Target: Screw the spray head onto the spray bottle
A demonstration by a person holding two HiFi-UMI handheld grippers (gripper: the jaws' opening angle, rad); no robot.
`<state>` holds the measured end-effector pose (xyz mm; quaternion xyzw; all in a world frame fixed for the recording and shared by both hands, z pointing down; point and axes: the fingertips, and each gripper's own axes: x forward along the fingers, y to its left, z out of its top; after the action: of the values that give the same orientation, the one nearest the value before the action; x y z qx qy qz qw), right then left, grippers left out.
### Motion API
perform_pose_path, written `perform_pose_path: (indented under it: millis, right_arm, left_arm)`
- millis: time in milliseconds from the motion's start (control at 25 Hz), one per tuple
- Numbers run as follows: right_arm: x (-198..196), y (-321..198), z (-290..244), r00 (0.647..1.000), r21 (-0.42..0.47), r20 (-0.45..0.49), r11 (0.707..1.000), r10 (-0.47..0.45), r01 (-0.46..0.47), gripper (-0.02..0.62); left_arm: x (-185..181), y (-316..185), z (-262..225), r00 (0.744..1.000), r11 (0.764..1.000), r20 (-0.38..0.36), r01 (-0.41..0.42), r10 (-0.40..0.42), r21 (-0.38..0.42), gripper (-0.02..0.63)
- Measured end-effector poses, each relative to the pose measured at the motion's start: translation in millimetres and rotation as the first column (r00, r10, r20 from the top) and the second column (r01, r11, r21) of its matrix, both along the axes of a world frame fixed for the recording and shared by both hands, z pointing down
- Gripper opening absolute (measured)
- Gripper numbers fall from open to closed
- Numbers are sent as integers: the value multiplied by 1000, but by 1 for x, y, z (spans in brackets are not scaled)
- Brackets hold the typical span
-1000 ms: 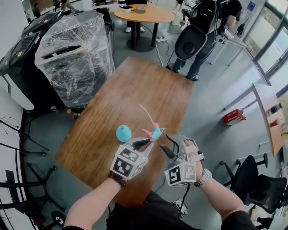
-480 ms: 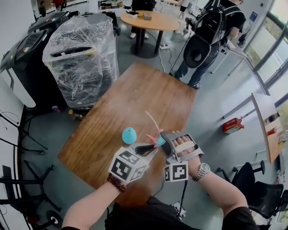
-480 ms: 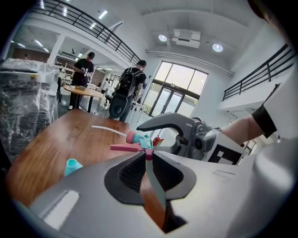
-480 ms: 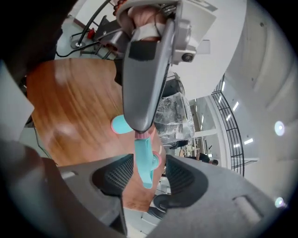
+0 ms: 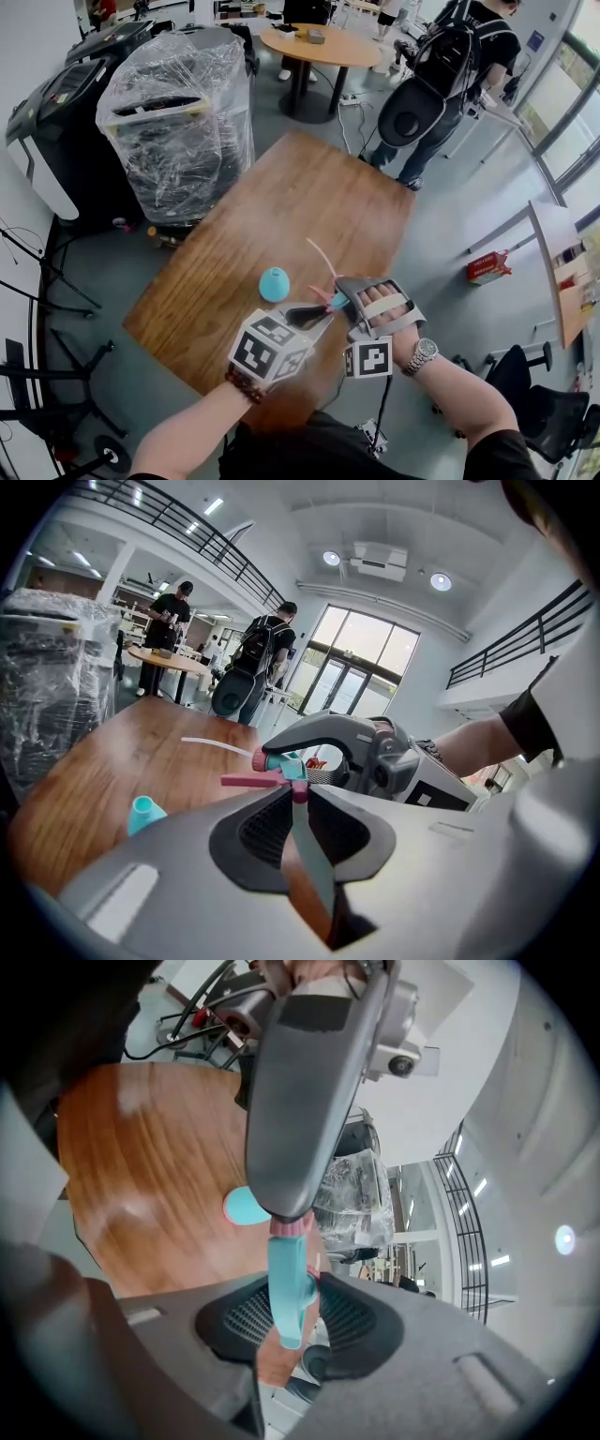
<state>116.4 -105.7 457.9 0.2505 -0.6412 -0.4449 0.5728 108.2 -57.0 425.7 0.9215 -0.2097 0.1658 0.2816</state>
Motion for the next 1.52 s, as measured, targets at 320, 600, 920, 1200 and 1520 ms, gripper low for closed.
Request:
perform_pose_path:
  millis: [320,600,920,1200,1520]
  right_arm:
    - [1,-2,-2,990,-121,130,992,52,-36,117]
    - [8,-4,-10,966,-228,225,971,130,-77,117]
    - [12,-3,-21,918,-342,341,936,201,-78,117]
    - [12,1,-31,849,-448,436,890,299,-83,117]
    - [16,5,-41,752,-559,517,826,409,-64,117]
  left_arm:
    - [-14,-11,6,998,994,55,17,-23,109,208]
    - [-63,-36,50,961,969,214,128,-174,210,312]
    - [-91,-74,120,898,938,305,248,-316,240,442]
    - [-84,-95,169,893,950,339,234,-295,207,494]
    - [-83,-105,202,876,960,403,202,-265,194,492]
